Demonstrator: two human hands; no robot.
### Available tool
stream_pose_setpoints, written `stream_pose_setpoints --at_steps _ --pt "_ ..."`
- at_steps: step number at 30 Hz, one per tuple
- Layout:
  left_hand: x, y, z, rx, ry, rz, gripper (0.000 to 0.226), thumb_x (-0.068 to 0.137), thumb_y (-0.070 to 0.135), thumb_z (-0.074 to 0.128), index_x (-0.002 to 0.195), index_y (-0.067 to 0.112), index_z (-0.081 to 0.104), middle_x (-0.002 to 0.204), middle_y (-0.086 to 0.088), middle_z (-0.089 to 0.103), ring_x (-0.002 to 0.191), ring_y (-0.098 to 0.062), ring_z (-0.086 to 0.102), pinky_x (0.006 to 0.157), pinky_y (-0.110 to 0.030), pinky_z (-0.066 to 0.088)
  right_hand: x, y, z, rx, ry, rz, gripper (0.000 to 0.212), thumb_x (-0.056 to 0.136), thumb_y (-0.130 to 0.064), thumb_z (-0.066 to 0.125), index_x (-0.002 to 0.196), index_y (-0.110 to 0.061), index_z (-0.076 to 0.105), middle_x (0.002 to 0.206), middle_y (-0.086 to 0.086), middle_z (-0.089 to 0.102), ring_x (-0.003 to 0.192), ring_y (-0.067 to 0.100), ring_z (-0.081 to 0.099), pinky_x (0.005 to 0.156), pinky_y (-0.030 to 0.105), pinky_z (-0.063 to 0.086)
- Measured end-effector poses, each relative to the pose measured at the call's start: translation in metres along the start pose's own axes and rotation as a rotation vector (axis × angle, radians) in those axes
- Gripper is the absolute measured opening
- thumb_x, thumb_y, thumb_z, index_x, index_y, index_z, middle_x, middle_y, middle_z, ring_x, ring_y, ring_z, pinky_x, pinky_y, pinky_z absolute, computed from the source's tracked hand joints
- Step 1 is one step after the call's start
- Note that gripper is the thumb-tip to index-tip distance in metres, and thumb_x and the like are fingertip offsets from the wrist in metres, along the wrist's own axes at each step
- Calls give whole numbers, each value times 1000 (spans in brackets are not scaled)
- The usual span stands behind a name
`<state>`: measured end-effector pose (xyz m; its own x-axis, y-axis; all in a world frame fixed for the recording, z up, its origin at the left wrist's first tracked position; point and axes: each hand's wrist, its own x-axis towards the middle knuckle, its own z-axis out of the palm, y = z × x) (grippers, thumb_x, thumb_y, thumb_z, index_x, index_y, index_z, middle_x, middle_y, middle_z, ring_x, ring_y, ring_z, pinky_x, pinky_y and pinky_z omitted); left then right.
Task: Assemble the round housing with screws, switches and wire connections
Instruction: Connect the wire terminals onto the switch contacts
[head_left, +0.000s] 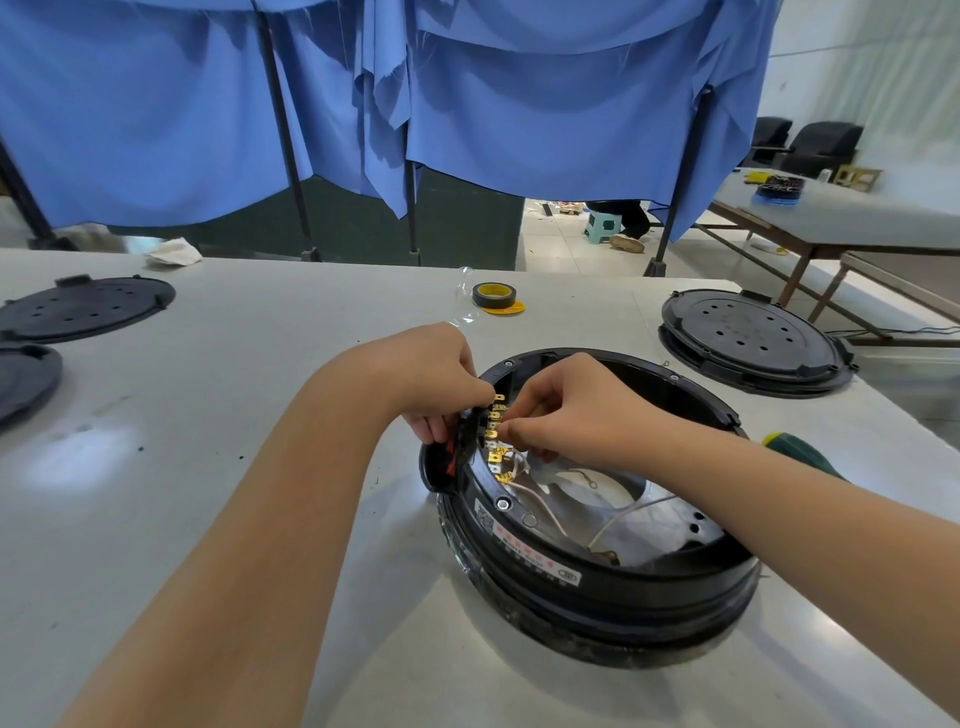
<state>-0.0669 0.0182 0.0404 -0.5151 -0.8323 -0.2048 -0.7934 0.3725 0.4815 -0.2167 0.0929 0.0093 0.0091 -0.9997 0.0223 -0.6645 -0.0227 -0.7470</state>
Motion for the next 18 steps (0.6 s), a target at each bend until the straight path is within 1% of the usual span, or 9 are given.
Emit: stream_pose_setpoints --at_steps 3,6,8,10,12,14,18 --pt "1 -1 0 4 5 2 22 93 27 57 99 8 66 52 -5 67 43 -12 66 44 -19 52 -1 -1 0 -13 -11 -8 10 80 -20 73 80 -10 72 67 5 71 58 10 63 66 34 58" --pt "1 -2 1 -5 6 -1 21 92 29 57 97 10 65 56 -7 69 43 -12 66 44 -19 52 -3 -1 0 -77 -18 -20 13 83 -26 70 86 -14 69 63 -2 66 60 11 62 67 34 57" --pt "2 -3 1 -13 5 -3 21 92 30 58 97 11 66 62 -10 71 46 -14 67 47 -21 53 -5 -2 -1 -145 -10 -37 15 84 -32 67 90 -19 64 65 -3 66 62 13 62 66 32 55" --pt "3 -4 1 -23 5 -4 21 92 30 58 96 11 66 65 -11 72 47 -15 68 48 -22 54 -8 -2 -5 -124 -20 -45 17 84 -33 67 93 -23 57 67 -3 66 62 11 62 63 30 54" --pt "4 -4 1 -22 5 -6 21 91 30 58 96 11 66 65 -11 72 48 -15 68 48 -22 54 -11 -2 -8 -84 -51 -45 22 82 -31 69 95 -26 52 68 -2 67 60 9 62 62 28 55" --pt "4 -4 1 -16 5 -8 22 92 31 58 97 11 66 66 -11 72 49 -15 69 49 -22 55 -12 -3 -9 -64 -91 -31 25 79 -27 72 94 -26 51 71 0 69 60 10 65 64 29 57" --pt "4 -4 1 -17 1 -10 23 92 32 58 98 11 66 66 -11 72 48 -14 68 47 -21 54 -12 -3 -8 13 -166 -8 21 81 -11 70 91 -17 53 68 5 71 58 12 66 64 28 58"
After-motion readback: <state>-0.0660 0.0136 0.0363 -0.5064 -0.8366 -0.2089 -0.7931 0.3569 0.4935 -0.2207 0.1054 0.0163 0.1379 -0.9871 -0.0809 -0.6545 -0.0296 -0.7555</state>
